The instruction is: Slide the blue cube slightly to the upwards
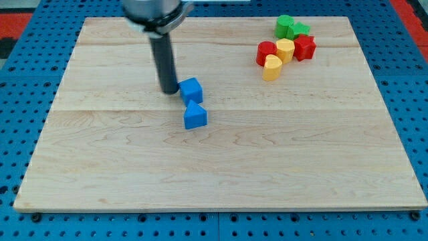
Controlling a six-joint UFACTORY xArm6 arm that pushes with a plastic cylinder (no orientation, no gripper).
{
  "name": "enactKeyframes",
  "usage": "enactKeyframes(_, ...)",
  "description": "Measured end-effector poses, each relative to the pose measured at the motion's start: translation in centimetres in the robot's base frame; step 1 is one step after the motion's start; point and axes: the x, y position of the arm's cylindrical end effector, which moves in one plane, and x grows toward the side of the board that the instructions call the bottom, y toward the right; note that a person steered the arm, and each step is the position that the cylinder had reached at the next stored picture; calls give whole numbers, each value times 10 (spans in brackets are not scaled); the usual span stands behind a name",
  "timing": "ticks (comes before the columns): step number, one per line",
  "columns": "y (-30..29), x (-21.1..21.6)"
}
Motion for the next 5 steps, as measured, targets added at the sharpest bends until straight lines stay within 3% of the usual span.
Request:
enactKeyframes(1,44,-15)
enactKeyframes(2,-27,-9)
enactKeyframes(3,-38,46)
enactKeyframes(4,32,48)
enactKeyframes(5,65,-13)
